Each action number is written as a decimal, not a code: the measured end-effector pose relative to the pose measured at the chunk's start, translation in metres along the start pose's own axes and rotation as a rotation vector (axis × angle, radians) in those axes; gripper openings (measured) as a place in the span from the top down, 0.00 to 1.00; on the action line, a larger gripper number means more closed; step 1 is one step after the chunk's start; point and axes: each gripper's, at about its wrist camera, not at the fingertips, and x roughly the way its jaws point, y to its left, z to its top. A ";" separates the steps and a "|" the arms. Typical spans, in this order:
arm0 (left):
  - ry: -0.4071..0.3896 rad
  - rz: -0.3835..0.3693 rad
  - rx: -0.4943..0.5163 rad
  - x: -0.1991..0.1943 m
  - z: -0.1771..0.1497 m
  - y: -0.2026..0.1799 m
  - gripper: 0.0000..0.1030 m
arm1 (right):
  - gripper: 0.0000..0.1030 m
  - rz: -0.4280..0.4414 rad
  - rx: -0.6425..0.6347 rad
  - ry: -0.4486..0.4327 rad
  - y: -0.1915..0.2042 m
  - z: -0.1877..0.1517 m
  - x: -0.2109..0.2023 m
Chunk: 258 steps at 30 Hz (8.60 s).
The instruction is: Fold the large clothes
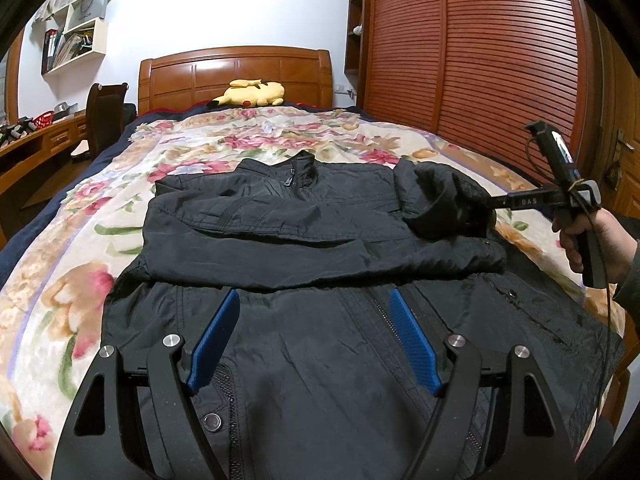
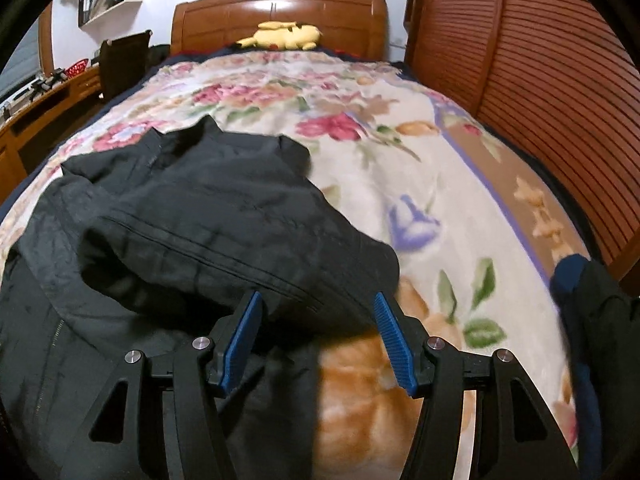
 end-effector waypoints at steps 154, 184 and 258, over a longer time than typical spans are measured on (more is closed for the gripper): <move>-0.022 0.002 -0.114 -0.044 0.004 0.059 0.47 | 0.52 0.173 -0.090 -0.016 0.100 -0.084 -0.036; 0.083 0.129 -0.086 -0.120 -0.080 0.067 0.23 | 0.52 0.128 -0.070 -0.058 0.032 -0.142 -0.144; -0.289 0.014 -0.013 -0.309 -0.039 0.036 0.95 | 0.88 0.241 -0.102 -0.436 -0.015 -0.188 -0.351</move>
